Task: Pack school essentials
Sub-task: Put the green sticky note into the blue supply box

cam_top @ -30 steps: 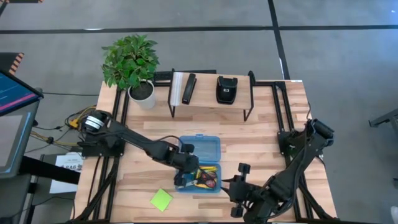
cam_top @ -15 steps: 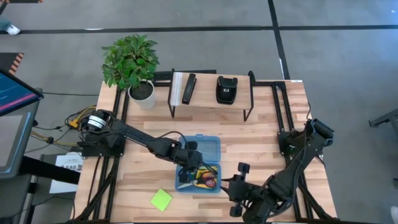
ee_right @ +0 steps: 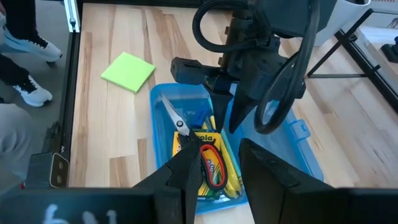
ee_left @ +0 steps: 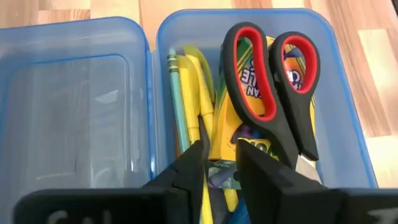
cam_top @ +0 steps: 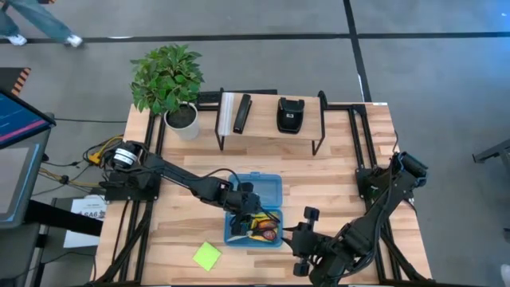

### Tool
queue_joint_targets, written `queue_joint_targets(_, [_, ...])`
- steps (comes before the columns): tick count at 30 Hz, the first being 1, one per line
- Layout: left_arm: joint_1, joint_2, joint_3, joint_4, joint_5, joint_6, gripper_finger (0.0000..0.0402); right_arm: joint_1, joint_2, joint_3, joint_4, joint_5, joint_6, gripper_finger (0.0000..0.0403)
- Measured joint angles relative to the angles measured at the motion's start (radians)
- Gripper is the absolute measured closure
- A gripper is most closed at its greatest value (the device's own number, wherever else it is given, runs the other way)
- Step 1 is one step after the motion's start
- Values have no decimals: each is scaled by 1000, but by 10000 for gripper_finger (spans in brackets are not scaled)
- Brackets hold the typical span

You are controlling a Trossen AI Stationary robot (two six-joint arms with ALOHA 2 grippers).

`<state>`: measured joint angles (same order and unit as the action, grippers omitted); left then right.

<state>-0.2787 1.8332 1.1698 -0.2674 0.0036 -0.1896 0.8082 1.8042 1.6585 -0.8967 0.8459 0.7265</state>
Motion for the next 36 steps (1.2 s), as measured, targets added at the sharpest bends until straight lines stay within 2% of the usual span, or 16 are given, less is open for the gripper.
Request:
queue_joint_targets(5, [0,-5,0,-15,-5,-3,280,0,0,0,0,0,0,271])
queue_joint_targets(10, [-36,-103,0,-143,30,-63,264,0,0,0,-2,-1,0,271])
queue_joint_targets(15, [-245,-202,-31,-243,-182,-149,281,0,0,0,-6,-3,9,271])
queue_joint_targets(22, [-561,-217,-61,-243,-339,-405,285,-6,0,0,42,-4,7,271])
queue_joint_targets(26, [-675,-212,-61,-252,-418,-528,253,-19,0,0,78,-16,7,271])
queue_joint_targets(31, [-750,-205,-61,-280,-517,-632,187,-35,1,0,111,-34,-22,271])
queue_joint_targets(36, [-782,-134,-60,-278,-570,-483,142,-44,1,0,132,-61,-53,271])
